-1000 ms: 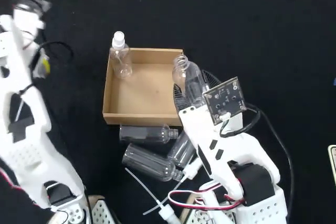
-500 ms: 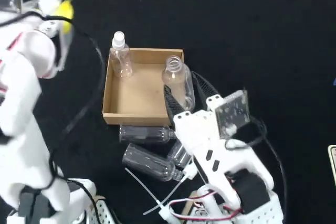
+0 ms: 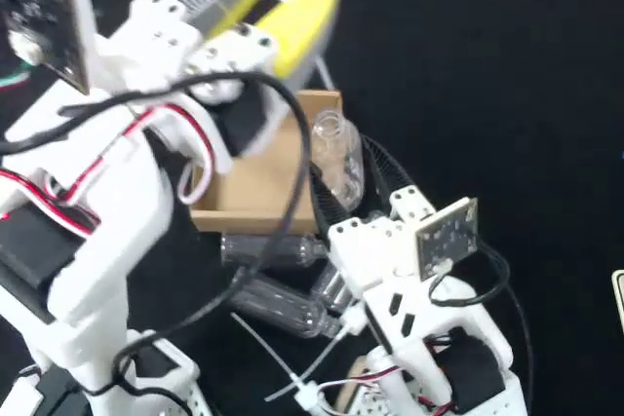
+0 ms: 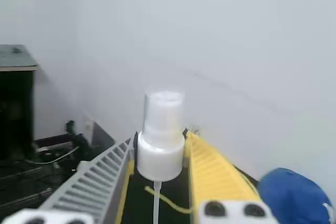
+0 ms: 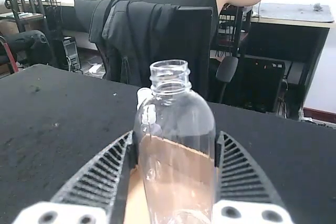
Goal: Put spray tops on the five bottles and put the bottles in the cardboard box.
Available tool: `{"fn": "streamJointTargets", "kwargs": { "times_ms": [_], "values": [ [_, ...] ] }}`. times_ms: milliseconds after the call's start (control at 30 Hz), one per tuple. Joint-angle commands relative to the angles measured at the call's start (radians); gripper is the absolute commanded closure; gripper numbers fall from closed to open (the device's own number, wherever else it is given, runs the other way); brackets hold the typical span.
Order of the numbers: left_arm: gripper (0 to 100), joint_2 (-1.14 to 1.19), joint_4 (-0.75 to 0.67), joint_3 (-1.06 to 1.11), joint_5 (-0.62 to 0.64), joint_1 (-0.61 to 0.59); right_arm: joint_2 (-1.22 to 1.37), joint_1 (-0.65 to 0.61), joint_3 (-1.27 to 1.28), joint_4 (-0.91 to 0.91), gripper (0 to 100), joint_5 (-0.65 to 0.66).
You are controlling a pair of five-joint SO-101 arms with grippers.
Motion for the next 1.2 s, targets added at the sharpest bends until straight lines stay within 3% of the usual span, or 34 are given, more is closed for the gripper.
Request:
{"fn": "streamJointTargets", "kwargs": {
  "times_ms": [0,333,533,733,1167],
  "values": [
    [86,-0.02,-0.034,0.036,0.008,0.044,-0.018,-0.012,-0.005,-0.026,85.8,-0.006],
    [86,-0.025,-0.037,0.168,0.006,0.042,-0.018,-0.011,-0.005,-0.026,85.8,-0.006],
    [86,-0.029,-0.114,0.168,0.005,0.007,-0.018,-0.009,-0.005,-0.025,85.8,-0.006],
    [86,-0.089,-0.032,0.197,0.005,-0.007,-0.018,-0.009,-0.005,-0.025,85.8,-0.006],
    [86,-0.114,-0.032,0.414,0.005,0.002,-0.018,-0.012,-0.007,-0.025,85.8,-0.006]
  ]
}}
